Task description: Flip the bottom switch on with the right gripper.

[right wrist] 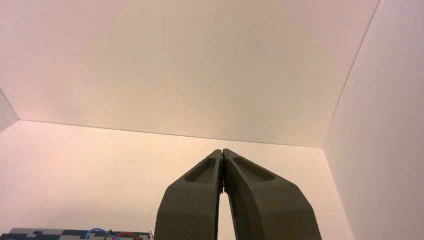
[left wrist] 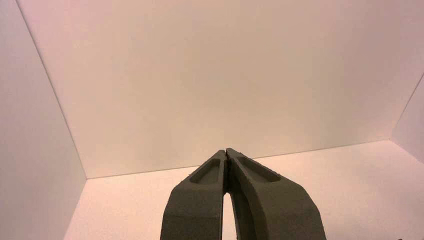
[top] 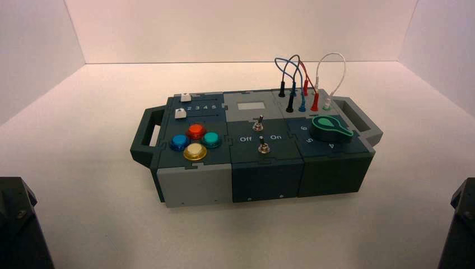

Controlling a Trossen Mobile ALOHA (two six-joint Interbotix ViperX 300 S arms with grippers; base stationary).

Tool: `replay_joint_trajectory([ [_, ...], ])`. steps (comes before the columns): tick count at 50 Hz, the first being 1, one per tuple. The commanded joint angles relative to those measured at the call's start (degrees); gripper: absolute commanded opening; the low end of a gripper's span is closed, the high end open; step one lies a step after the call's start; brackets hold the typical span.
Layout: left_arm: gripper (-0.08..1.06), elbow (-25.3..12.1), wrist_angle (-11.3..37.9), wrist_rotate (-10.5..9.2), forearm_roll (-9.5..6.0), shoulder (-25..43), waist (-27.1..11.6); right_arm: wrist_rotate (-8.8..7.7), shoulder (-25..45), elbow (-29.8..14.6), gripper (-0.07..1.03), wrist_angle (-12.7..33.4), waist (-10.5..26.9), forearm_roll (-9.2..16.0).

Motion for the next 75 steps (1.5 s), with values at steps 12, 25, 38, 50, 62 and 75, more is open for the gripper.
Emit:
replay_joint_trajectory([
  [12, -0.03, 0.3, -0.5, 0.09, 0.09, 0.3, 0.2, 0.18, 1.9, -0.3, -0.02, -0.6, 2.5, 0.0],
  [25, -0.03, 0.3, 1.1, 0.09, 0.0, 0.7, 0.0, 0.09, 4.0, -0.6, -0.02, 0.6, 5.2, -0.1],
  [38, -0.03, -0.9, 6.5, 0.09, -0.18, 1.5, -2.3, 0.26, 4.9, -1.2, -0.02, 4.3, 5.4, 0.1],
  [50, -0.03, -2.0, 12.7, 0.09, -0.18, 1.4, -6.2, 0.26, 5.1, -1.5, -0.02, 8.7, 7.7, 0.3],
  [62, -0.03, -2.1, 19.2, 0.0, -1.23, 0.2, -9.3, 0.35, 4.4, -1.5, -0.02, 12.6, 8.1, 0.6],
  [75, -0.03, -1.8, 25.8, -2.55, -2.72, -0.2, -11.3, 0.35, 4.0, -1.8, -0.02, 15.3, 8.7, 1.5],
])
